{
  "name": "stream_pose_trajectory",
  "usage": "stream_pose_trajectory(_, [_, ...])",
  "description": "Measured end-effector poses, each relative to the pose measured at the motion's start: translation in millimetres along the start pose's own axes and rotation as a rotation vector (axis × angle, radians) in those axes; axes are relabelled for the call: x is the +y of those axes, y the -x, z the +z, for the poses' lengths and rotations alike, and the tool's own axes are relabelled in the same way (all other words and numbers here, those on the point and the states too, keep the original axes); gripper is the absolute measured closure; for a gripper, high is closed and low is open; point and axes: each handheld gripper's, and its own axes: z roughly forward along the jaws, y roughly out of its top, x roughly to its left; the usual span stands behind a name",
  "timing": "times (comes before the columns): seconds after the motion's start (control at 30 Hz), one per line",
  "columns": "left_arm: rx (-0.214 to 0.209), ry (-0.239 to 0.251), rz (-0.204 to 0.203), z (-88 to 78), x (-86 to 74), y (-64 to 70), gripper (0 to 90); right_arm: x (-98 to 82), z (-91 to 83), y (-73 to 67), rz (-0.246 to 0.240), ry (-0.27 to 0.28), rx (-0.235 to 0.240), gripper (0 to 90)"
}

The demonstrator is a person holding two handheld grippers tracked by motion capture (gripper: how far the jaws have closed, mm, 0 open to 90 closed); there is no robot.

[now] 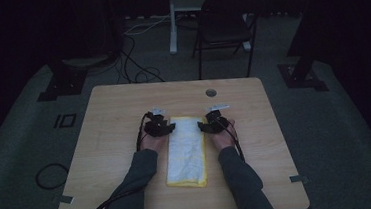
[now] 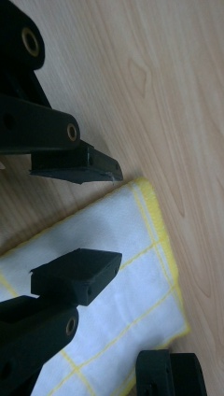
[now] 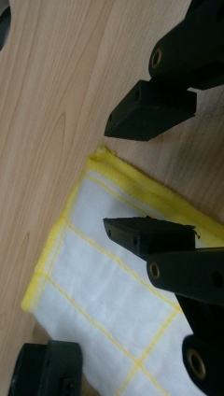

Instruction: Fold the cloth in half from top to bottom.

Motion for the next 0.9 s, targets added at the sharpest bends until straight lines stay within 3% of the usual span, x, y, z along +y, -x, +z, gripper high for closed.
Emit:
stream_pose_trajectory(0.33, [0.007,0.012,-0.016,9.9,5.9,1.6,52.4,4.3,10.5,-0.4,0.023,-0.001,-0.014,48.1])
stream_pose_trajectory(0.5, [0.05,-0.019,0.019,13.6,11.7,7.6,53.5,7.0,12.9,-3.9,0.008,-0.008,-0.022,54.4])
stream_pose_trajectory(0.73, [0.056,-0.07,0.021,16.3,19.8,12.2,64.3,8.6,14.0,-10.7,0.011,-0.014,-0.03,67.4])
stream_pose_trajectory(0.9, [0.029,-0.094,0.017,15.7,21.6,13.7,78.2,9.2,14.1,-11.3,0.032,-0.024,0.016,82.2])
